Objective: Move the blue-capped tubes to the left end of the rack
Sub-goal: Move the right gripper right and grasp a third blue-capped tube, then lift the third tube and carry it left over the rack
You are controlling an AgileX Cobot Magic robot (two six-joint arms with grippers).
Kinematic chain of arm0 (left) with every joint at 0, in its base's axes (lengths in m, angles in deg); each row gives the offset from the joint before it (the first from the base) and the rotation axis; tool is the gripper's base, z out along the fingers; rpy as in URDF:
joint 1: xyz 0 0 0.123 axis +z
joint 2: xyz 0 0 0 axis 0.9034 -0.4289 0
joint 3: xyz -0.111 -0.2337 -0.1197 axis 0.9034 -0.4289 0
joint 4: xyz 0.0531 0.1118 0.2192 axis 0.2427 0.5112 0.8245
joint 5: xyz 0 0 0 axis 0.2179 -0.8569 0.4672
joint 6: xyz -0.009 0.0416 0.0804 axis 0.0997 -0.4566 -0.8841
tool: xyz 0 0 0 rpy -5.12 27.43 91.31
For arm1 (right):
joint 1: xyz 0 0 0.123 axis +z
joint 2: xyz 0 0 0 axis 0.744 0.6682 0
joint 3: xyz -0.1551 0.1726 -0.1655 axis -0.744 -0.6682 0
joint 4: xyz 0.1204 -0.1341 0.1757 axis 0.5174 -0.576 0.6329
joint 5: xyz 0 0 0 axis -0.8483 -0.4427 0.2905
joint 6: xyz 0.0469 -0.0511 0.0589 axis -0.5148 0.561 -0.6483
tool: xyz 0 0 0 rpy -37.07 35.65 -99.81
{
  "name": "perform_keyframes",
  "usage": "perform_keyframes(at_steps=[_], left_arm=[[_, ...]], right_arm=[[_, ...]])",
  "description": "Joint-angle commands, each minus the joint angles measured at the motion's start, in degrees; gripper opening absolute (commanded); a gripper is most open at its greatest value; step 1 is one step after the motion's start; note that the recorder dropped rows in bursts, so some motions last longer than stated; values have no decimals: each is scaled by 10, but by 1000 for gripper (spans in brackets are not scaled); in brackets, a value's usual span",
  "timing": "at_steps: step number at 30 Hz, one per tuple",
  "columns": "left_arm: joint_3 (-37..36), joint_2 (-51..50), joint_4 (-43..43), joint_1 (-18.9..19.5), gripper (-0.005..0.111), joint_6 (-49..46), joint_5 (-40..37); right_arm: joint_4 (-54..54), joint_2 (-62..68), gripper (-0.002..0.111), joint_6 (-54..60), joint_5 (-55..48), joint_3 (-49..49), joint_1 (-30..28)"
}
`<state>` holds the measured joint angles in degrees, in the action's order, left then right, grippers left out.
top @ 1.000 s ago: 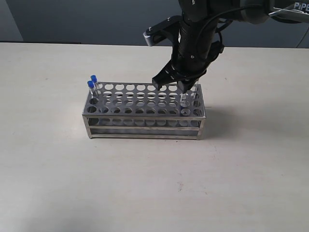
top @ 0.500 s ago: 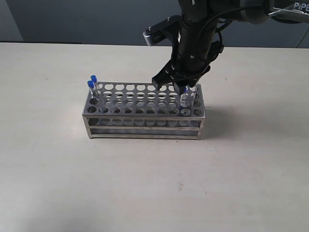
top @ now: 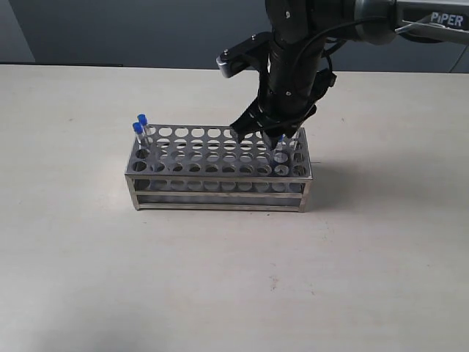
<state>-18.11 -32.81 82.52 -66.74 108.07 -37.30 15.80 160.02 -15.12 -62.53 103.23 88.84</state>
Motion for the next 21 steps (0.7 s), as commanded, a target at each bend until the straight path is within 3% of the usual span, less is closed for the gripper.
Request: perform_keyframes(at_steps=[1, 4, 5, 21], left_arm=[[2, 2, 1, -4, 1, 0, 4], [2, 2, 1, -4, 1, 0, 4], [2, 2, 1, -4, 1, 0, 4], [2, 2, 1, -4, 1, 0, 4]], right_arm=[[-4, 2, 29, 0, 5, -2, -6], [-4, 2, 4, 0, 3, -2, -7], [-4, 2, 0, 0, 3, -2, -7], [5, -110, 0, 0, -20, -2, -7]])
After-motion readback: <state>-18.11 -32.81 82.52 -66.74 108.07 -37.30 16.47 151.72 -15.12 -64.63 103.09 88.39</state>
